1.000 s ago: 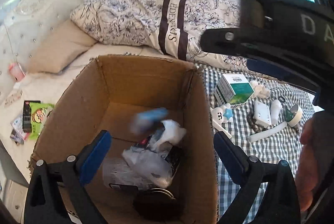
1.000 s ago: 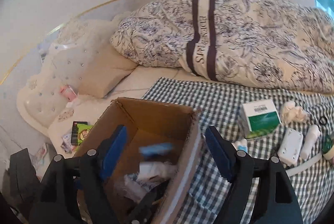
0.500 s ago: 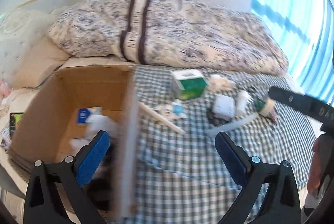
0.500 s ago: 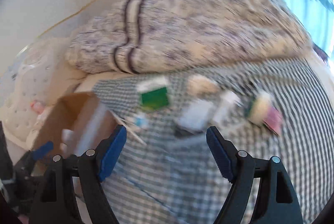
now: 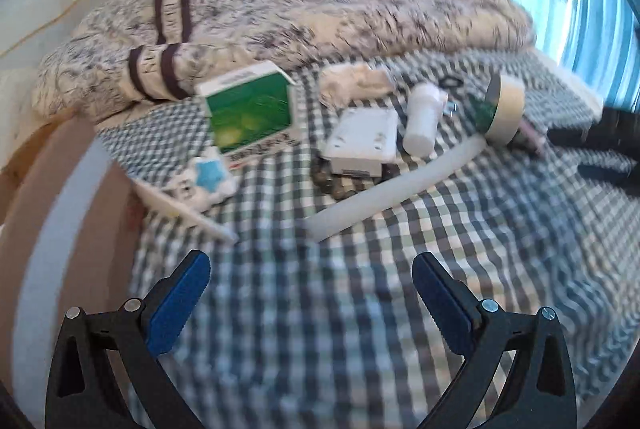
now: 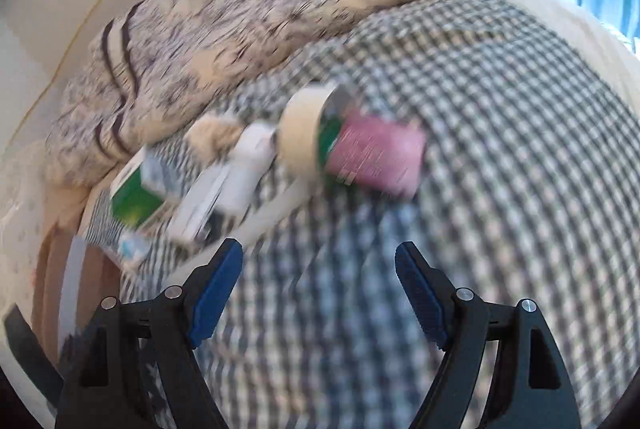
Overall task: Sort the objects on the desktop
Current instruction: 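Grasp the white foam tube with the left tool while the right tool grasps the masking tape roll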
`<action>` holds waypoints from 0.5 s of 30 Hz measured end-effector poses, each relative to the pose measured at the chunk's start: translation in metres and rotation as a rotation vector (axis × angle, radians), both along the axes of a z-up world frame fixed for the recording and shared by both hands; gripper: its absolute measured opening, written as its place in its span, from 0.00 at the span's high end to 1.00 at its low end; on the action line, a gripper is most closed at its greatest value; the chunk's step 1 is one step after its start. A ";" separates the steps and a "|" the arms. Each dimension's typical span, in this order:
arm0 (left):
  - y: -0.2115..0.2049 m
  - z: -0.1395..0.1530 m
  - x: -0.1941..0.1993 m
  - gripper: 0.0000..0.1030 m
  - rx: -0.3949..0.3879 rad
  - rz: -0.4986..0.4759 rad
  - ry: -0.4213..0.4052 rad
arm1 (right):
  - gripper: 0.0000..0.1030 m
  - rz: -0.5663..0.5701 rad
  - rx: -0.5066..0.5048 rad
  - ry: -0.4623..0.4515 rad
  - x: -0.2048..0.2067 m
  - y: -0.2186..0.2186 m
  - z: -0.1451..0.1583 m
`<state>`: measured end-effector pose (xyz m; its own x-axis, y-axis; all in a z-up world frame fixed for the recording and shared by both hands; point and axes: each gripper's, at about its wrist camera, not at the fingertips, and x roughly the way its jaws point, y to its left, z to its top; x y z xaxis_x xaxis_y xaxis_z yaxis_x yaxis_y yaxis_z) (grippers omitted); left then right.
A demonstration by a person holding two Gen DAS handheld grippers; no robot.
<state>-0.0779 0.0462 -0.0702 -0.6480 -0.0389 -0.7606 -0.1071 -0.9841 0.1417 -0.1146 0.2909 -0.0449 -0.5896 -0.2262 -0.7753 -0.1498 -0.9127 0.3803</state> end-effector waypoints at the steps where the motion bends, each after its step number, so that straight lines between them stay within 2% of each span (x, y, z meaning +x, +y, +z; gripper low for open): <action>1: 0.002 -0.005 -0.006 0.00 0.003 -0.002 -0.007 | 0.24 -0.019 0.009 0.009 -0.007 0.004 0.002; 9: -0.003 -0.042 -0.063 0.00 0.031 -0.012 -0.076 | 0.24 -0.036 0.048 0.032 -0.068 -0.002 0.008; 12: -0.008 -0.050 -0.065 0.02 0.085 -0.024 -0.076 | 0.26 -0.037 0.086 0.000 -0.087 -0.014 0.001; 13: -0.009 -0.050 -0.064 0.05 0.101 -0.033 -0.078 | 0.36 -0.042 0.100 -0.017 -0.091 -0.016 -0.001; 14: -0.009 -0.050 -0.064 0.14 0.123 -0.052 -0.082 | 0.45 -0.048 0.108 -0.037 -0.094 -0.017 -0.005; 15: -0.008 -0.048 -0.063 0.24 0.132 -0.069 -0.084 | 0.71 -0.049 0.102 -0.054 -0.095 -0.016 -0.008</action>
